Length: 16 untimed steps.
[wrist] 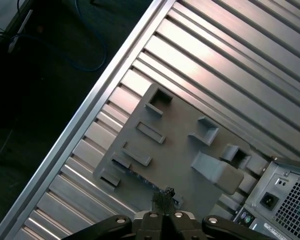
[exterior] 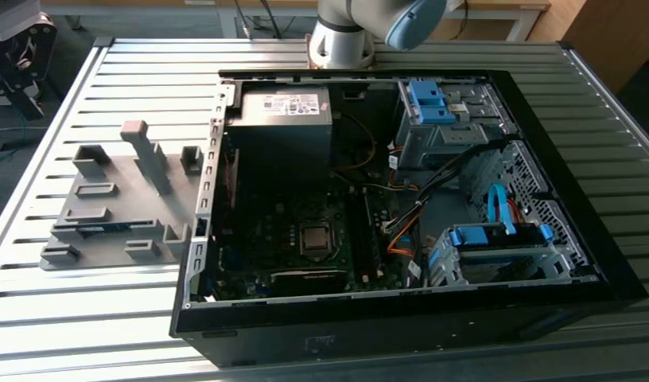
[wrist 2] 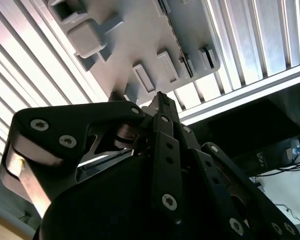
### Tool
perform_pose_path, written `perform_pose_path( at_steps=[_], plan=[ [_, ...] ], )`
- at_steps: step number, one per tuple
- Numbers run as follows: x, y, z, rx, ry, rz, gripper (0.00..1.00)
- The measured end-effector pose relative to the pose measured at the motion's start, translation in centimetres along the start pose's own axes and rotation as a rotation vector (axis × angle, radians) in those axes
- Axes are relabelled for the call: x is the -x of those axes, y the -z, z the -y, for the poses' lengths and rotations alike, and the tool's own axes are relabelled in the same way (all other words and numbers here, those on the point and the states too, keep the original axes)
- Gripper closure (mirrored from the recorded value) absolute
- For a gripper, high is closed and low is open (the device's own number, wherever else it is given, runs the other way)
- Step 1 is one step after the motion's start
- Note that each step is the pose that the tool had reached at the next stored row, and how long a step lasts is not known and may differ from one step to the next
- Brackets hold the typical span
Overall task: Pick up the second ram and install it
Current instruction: 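Pick up the second ram and move it above second insertion slot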
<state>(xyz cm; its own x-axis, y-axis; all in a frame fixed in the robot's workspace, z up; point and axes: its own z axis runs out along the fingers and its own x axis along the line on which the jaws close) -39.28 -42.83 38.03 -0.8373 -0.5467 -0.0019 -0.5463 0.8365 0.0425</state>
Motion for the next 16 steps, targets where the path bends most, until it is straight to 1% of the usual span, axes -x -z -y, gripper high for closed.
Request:
perform_pose_path(
  at_steps=[16],
  plan=[
    [-0.06, 0.0, 0.01, 0.0001, 0.062, -0.0027, 0.89]
  ],
)
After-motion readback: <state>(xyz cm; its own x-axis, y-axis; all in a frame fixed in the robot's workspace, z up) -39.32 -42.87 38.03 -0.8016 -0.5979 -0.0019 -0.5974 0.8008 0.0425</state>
